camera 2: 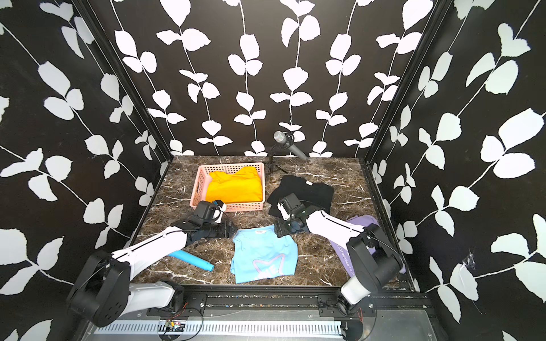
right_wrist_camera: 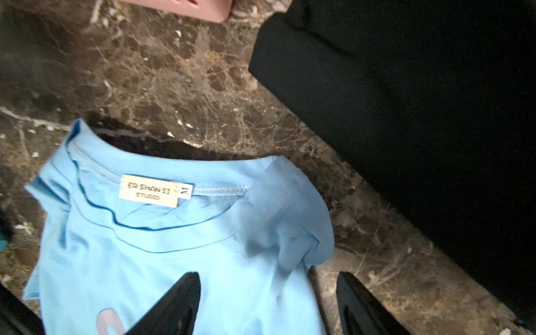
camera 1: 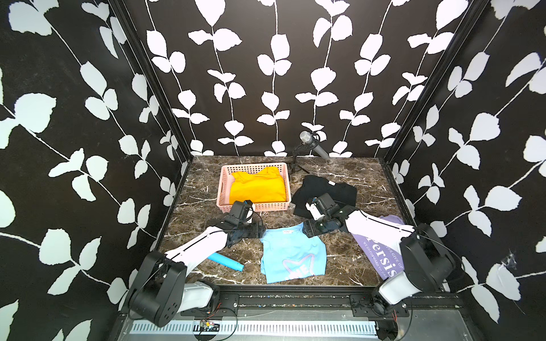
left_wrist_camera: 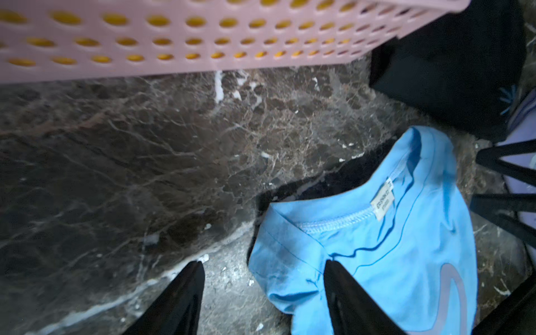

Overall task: Put the folded t-shirts into the basket
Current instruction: Pick up the T-shirt from the center of the board.

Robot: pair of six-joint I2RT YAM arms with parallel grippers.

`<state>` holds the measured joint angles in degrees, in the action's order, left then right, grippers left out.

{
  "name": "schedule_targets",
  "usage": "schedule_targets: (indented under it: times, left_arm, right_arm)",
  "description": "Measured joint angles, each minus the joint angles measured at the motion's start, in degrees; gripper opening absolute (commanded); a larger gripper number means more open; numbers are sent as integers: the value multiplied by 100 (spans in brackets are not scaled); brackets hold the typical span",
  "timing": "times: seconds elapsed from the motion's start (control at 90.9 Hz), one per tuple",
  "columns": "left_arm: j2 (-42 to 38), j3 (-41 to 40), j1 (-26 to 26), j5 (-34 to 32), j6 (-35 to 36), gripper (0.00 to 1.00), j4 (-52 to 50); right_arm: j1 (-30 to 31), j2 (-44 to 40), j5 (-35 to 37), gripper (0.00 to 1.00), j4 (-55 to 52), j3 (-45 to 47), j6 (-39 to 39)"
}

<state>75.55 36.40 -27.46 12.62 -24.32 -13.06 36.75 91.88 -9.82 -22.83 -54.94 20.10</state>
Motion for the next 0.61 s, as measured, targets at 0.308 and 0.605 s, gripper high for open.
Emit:
schedule_targets:
  times: [0.308,0.605]
  left_arm:
    - [603,13,-439,-2,-103,67,240]
    - [1003,37,-599,13,-369,48,994]
  right_arm:
    - [0,389,262,75,-160,-162,-177]
    - [0,774,-162,60,361,-199,-55]
